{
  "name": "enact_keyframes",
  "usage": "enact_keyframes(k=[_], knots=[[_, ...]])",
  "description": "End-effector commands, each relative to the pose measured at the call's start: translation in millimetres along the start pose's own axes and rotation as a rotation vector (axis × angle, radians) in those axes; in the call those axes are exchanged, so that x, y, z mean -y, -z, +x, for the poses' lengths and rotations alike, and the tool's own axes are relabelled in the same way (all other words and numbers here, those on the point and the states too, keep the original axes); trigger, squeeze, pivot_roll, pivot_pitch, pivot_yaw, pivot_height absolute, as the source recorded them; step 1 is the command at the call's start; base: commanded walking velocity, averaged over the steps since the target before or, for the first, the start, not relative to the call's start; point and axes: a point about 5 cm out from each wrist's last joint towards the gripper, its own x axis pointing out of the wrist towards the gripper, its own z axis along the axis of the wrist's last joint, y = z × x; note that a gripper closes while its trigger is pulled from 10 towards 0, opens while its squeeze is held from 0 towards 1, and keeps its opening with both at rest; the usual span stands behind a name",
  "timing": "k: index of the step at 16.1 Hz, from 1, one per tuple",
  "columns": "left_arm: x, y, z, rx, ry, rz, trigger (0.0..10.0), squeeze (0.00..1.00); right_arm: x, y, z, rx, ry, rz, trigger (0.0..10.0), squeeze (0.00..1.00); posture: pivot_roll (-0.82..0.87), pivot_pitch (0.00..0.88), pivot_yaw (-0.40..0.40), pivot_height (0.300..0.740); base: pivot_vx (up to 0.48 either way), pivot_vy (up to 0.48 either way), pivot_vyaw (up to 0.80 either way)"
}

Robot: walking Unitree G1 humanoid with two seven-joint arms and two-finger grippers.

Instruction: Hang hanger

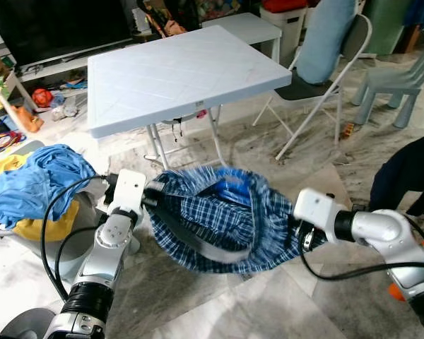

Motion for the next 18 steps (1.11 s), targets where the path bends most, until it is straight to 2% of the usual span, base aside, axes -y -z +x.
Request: enact_keyframes(k=[1,2,4,6,9,13,15,18], knots=[[-19.5,10,-2.3,-0.057,-0.074,-0.013,10.0,0.00,12.3,-10,-0.2,0.046,0.100,0.015,10.0,0.00,-0.12,0.000,0.126,0.740,0.000,0.000,0.00],[-15.7,12,-2.5,-0.068,-0.060,-0.027,10.0,0.00,19.3,-16,2.9,0.091,0.174,0.023,10.0,0.00,-0.12,0.000,0.125,0.740,0.000,0.000,0.00],[0.0,9,-2.7,-0.057,0.003,-0.026,10.0,0.00,31.2,-36,10.1,0.240,0.301,0.140,10.0,0.00,-0.12,0.000,0.125,0.740,0.000,0.000,0.00],[18.0,7,-2.5,-0.051,0.046,-0.035,10.0,0.00,28.5,-55,19.5,0.330,0.309,0.194,10.0,0.00,-0.11,0.000,0.123,0.740,0.000,0.000,0.00],[29.9,-2,-3.3,0.000,0.086,-0.046,10.0,0.00,14.4,-64,25.6,0.342,0.222,0.165,10.0,0.00,-0.11,0.000,0.124,0.740,0.000,0.000,0.00],[32.0,-17,-1.0,0.082,0.095,-0.083,10.0,0.00,-2.9,-70,26.1,0.338,0.082,0.148,10.0,0.00,-0.12,0.000,0.127,0.740,0.000,0.000,0.00],[36.0,-31,0.2,0.146,0.116,-0.078,10.0,0.00,-19.5,-66,32.2,0.300,-0.003,0.115,10.0,0.00,-0.12,0.000,0.126,0.740,0.000,0.000,0.00],[37.3,-37,0.9,0.175,0.122,-0.094,10.0,0.00,-28.8,-59,37.6,0.258,-0.037,0.110,10.0,0.00,-0.12,0.000,0.124,0.740,0.000,0.000,0.00]])
